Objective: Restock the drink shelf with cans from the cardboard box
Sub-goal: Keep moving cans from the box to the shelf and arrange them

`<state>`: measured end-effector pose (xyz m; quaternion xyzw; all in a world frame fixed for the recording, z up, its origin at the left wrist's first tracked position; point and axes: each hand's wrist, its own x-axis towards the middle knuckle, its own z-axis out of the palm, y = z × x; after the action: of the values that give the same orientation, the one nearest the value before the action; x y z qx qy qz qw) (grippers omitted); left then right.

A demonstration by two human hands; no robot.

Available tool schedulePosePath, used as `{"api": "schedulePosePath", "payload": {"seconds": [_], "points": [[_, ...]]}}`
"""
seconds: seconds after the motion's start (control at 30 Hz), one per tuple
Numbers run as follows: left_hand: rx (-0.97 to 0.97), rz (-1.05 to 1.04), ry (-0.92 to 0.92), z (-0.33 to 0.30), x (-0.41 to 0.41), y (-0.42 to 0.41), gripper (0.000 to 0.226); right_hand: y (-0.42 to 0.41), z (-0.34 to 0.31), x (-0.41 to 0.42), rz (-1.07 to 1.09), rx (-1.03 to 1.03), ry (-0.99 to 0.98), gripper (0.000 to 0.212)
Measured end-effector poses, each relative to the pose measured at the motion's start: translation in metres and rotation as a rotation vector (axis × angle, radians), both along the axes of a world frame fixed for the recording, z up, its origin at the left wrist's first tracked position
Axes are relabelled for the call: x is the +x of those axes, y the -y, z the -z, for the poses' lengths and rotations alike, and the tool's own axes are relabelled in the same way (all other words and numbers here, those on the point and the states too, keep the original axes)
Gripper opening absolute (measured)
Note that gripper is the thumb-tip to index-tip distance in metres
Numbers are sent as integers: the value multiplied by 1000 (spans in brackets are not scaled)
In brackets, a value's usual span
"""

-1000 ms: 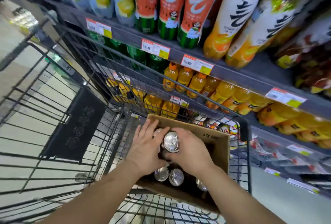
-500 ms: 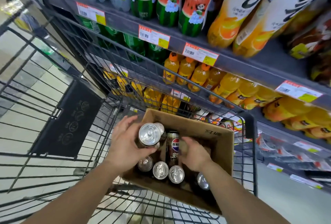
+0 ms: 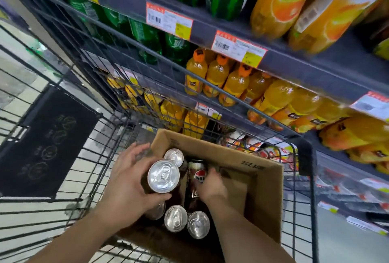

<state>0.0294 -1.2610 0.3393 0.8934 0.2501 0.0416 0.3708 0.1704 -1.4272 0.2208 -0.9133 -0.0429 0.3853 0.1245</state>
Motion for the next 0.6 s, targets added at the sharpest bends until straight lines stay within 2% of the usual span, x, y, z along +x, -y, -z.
{"api": "schedulePosePath", "payload": {"seconds": [0.13, 0.23, 0.4, 0.57, 0.6], "points": [[6, -11, 42, 0, 0, 0, 73, 4, 15, -1, 69, 90, -56, 64], [31, 4, 53, 3, -1, -2, 72, 4, 33, -6, 202, 260, -130, 54], [20, -4, 87, 6, -3, 0, 73, 5, 45, -6, 375, 413, -238, 40], [-12, -22, 91, 1, -4, -1, 74, 13, 32, -10, 466, 532, -279, 64], [-16, -24, 96, -2, -3, 0, 73, 17, 25, -11, 473, 574, -286, 64]]}}
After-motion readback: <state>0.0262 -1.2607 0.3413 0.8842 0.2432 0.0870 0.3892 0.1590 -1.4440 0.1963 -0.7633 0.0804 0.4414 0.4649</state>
